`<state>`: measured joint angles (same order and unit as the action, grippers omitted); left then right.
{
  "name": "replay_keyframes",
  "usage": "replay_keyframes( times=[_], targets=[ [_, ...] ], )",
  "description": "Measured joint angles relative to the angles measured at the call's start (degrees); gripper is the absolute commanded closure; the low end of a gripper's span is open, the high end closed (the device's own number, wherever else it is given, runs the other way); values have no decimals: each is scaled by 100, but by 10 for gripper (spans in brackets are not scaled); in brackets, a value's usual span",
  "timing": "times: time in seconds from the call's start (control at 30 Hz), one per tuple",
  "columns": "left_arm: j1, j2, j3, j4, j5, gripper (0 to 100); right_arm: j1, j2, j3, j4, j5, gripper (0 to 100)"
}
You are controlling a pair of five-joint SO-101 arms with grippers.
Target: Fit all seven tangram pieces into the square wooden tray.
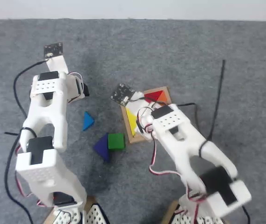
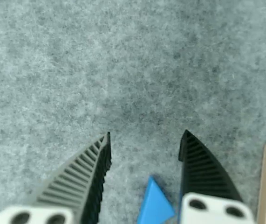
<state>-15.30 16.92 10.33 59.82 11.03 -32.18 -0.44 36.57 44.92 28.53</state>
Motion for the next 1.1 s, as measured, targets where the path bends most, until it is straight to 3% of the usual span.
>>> replay_keyframes(
  times=[0.17,0.47,1.1],
  targets=[
    [0,0,0,0,0,761,105,466,-255,-26,0,976],
    [0,0,0,0,0,761,905,554,-756,-26,79,976],
    [0,0,0,0,0,761,932,870,-1073,-35,-18,976]
  ],
)
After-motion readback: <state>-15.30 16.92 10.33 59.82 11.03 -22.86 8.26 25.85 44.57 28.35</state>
